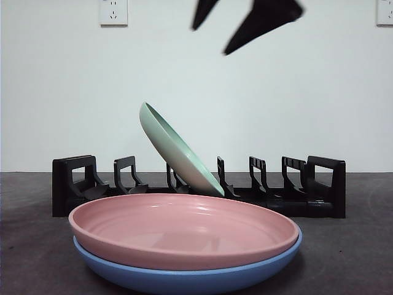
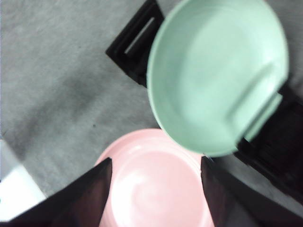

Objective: Place the plate

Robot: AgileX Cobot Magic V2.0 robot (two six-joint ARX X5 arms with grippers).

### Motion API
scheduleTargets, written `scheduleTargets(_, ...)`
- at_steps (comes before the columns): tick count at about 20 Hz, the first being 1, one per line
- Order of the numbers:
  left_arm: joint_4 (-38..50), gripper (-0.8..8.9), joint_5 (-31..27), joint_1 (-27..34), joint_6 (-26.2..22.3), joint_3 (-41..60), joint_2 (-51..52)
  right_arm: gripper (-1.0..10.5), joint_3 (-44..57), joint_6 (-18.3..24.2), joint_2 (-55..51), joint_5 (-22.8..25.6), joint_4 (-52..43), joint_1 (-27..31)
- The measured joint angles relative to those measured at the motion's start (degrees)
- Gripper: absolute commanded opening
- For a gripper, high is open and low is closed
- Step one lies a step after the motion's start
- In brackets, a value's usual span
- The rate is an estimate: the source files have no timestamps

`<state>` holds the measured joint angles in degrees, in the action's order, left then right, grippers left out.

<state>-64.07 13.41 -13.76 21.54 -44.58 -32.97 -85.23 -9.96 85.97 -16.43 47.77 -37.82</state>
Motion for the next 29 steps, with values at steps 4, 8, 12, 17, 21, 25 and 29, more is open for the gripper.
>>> scheduleTargets(4, 0.0, 3.72, 0.0, 0.0, 0.0, 0.0, 0.0, 2.8, -9.9, 0.0, 9.6, 4.4, 0.5, -3.8)
scheduleTargets(8, 0.0, 3.71, 0.0, 0.0, 0.0, 0.0, 0.0, 2.8, -16.1, 0.0, 16.8, 7.8, 0.2, -5.9)
scheduleTargets(12, 0.1, 3.71, 0.0, 0.0, 0.0, 0.0, 0.0, 2.8, -16.8, 0.1, 20.8, 9.2, -1.7, -6.8)
scheduleTargets(17, 0.3, 3.72, 0.0, 0.0, 0.0, 0.0, 0.0, 2.4, -16.8, 0.1, 23.8, 9.2, -3.7, -6.8)
scheduleTargets(21, 0.5, 3.71, 0.0, 0.0, 0.0, 0.0, 0.0, 1.5, -16.8, 0.2, 25.7, 9.2, -3.7, -6.8)
scheduleTargets(25, 0.5, 3.72, 0.0, 0.0, 0.0, 0.0, 0.0, 0.1, -16.8, 0.5, 25.8, 9.4, -3.5, -6.9)
scheduleTargets(29, 0.7, 3.71, 0.0, 0.0, 0.0, 0.0, 0.0, 0.1, -16.8, 0.5, 25.8, 9.4, -1.5, -7.0)
